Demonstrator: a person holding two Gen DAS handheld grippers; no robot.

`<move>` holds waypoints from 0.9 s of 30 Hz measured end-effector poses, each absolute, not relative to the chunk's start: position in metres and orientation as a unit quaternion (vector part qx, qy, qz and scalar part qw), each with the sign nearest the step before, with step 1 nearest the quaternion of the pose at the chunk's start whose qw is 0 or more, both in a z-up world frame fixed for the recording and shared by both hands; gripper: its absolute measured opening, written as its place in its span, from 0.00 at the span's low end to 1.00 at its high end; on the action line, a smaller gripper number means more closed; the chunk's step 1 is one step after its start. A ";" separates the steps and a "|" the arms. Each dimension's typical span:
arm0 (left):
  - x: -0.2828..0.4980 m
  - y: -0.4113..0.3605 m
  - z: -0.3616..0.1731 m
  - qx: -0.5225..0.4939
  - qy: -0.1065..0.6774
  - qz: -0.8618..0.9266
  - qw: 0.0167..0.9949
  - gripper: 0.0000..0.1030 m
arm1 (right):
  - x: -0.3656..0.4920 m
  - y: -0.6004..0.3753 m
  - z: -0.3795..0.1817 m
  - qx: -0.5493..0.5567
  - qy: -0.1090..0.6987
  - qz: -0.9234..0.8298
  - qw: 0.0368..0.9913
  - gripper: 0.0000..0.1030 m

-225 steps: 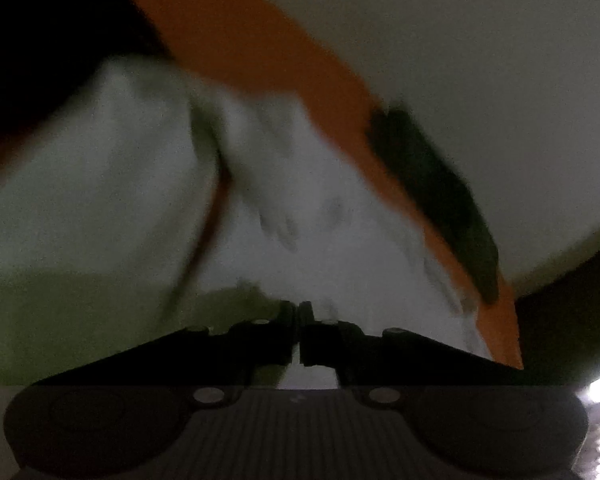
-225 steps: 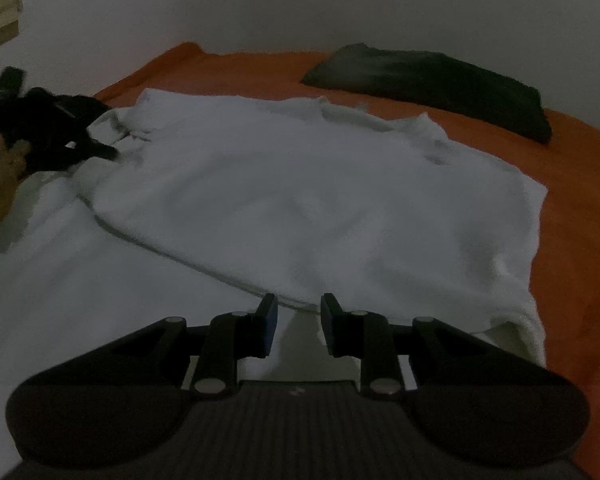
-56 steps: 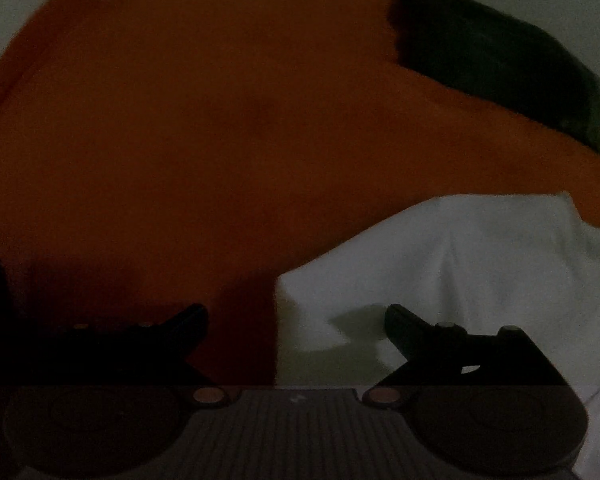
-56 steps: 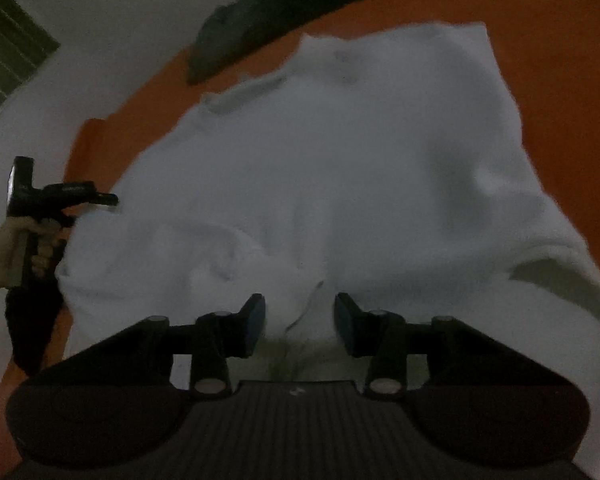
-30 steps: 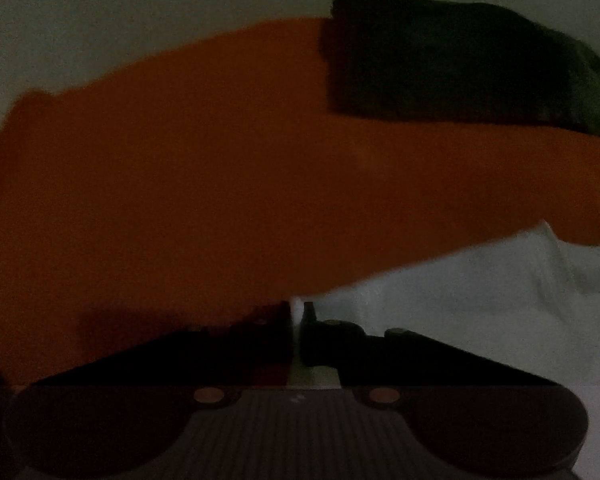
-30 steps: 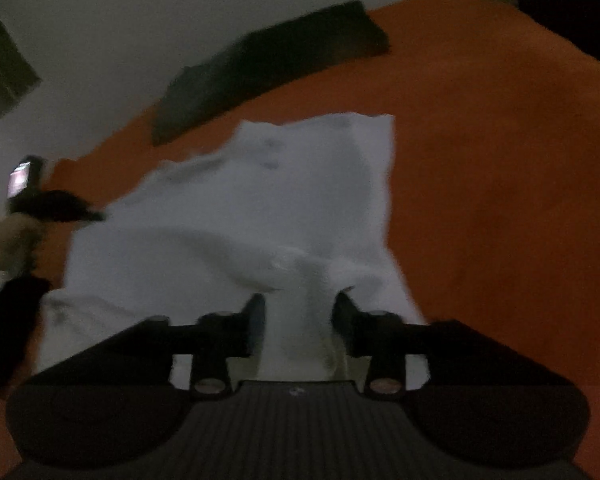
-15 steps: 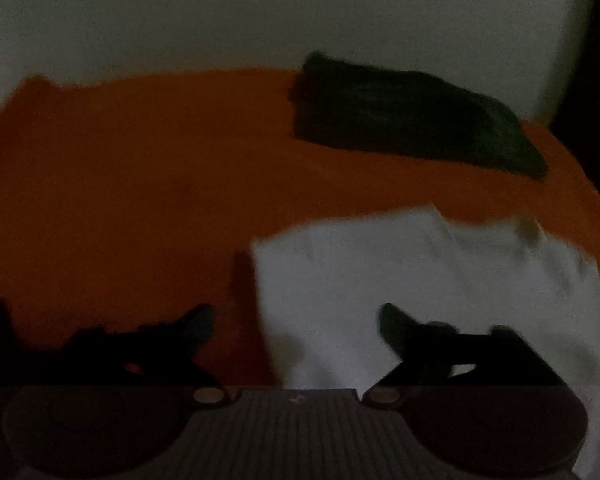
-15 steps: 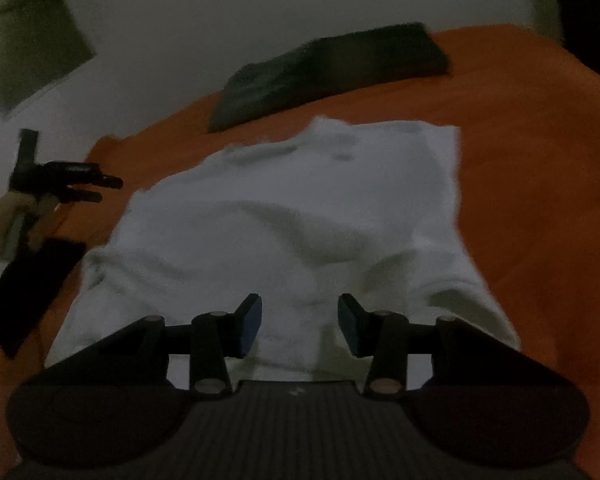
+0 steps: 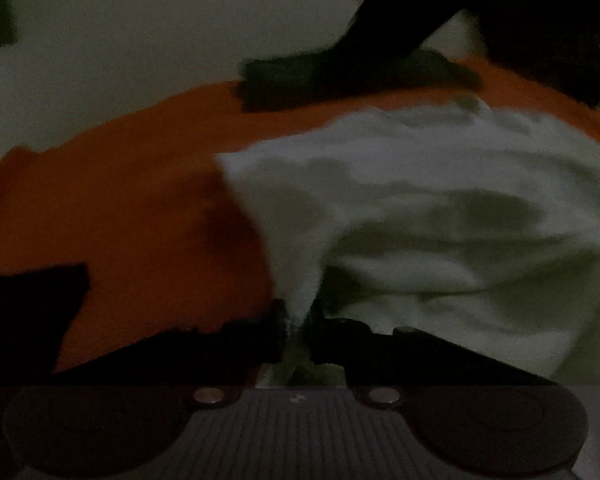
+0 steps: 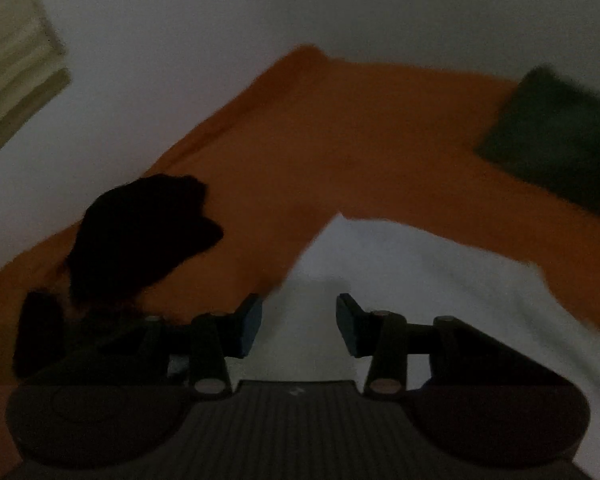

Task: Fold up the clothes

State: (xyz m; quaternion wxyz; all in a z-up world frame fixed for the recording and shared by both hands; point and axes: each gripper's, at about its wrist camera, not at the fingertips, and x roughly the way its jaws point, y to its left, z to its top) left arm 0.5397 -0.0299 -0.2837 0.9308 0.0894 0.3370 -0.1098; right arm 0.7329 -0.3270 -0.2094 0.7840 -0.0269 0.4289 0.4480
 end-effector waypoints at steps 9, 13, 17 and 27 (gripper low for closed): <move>0.521 0.035 -0.323 -0.053 0.309 -0.140 0.939 0.10 | 0.797 -0.232 -0.292 -0.081 0.498 0.437 0.744 0.23; 0.528 0.034 -0.329 -0.061 0.304 -0.142 0.940 0.10 | 0.792 -0.236 -0.290 -0.065 0.450 0.409 0.791 0.06; 0.527 0.036 -0.330 -0.070 0.303 -0.145 0.939 0.11 | 0.800 -0.248 -0.286 -0.054 0.417 0.317 0.850 0.00; 0.537 0.021 -0.236 -0.057 0.250 -0.137 0.957 0.97 | 0.604 -0.460 -0.177 0.012 0.294 0.368 0.882 0.20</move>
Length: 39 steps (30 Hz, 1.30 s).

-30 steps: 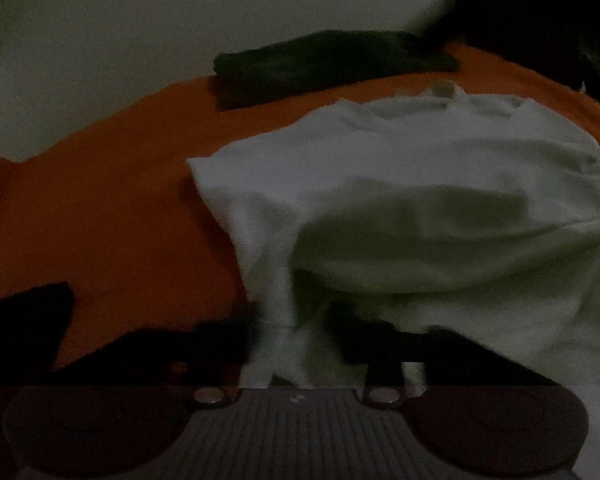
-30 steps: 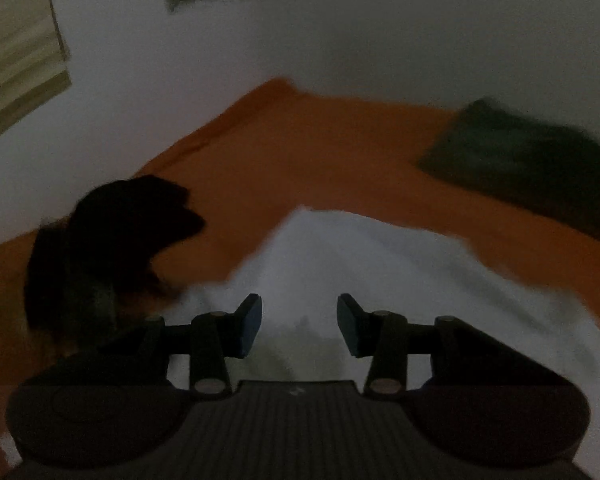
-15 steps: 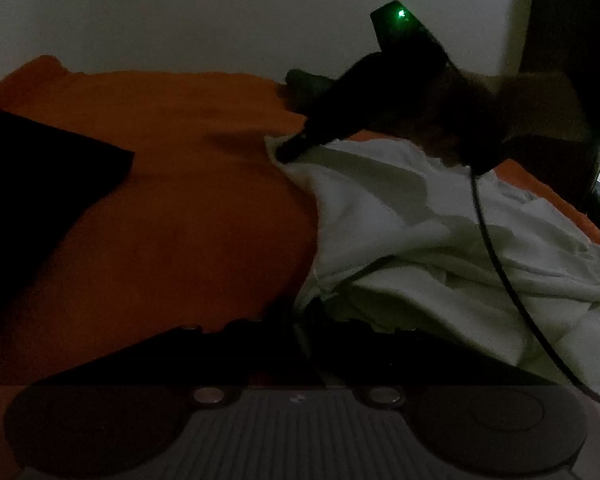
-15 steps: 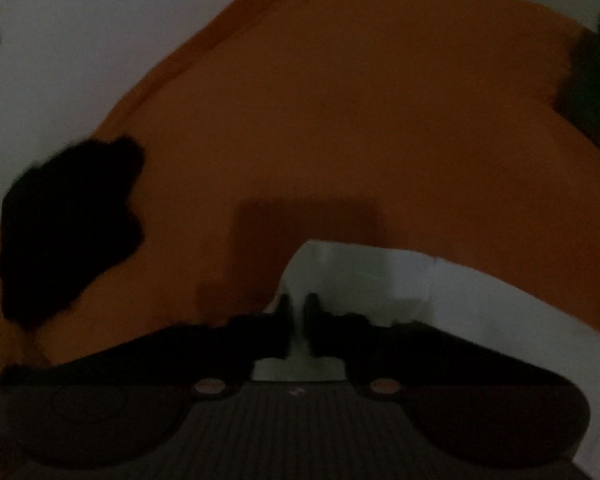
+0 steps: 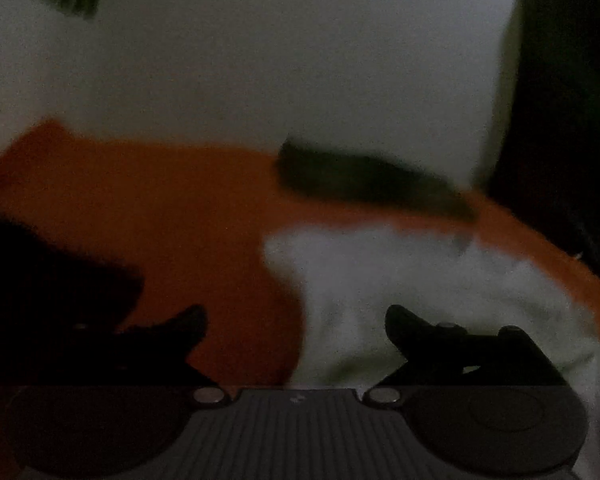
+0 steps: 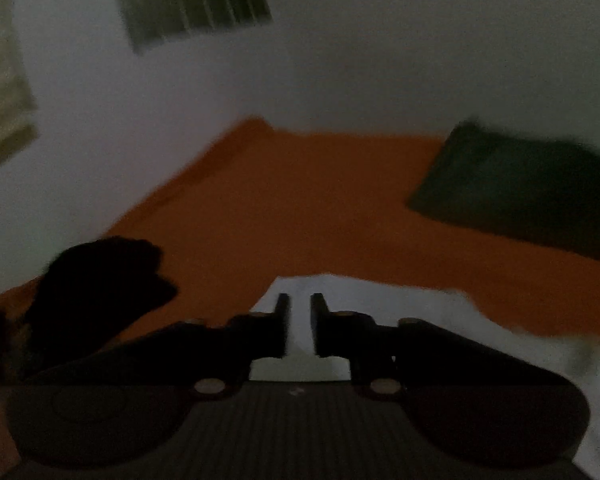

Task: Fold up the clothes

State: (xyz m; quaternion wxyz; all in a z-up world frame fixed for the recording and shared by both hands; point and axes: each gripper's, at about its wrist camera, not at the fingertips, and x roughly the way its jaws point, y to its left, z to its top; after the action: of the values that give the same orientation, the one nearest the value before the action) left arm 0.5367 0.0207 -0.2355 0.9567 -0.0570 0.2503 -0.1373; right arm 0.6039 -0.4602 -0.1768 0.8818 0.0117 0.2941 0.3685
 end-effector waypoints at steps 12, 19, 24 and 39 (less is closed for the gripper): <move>0.607 -0.112 -0.291 0.018 0.327 -0.084 0.941 1.00 | 0.410 -0.617 -0.269 0.080 0.301 0.097 0.945 0.31; 0.580 -0.088 -0.312 0.042 0.315 -0.066 0.946 1.00 | 0.420 -0.641 -0.317 0.037 0.333 0.094 0.937 0.13; 0.533 -0.078 -0.279 0.035 0.310 -0.042 0.949 1.00 | 0.393 -0.643 -0.262 0.080 0.253 0.101 0.959 0.42; 0.477 -0.099 -0.290 0.066 0.287 -0.083 0.952 1.00 | 0.402 -0.623 -0.330 0.050 0.260 0.104 0.959 0.99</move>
State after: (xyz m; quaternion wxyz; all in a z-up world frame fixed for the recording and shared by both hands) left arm 0.4767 -0.0988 -0.2901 0.9521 0.0662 0.2868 -0.0833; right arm 0.4024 -0.6235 -0.3297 0.9587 0.0496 0.2601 0.1038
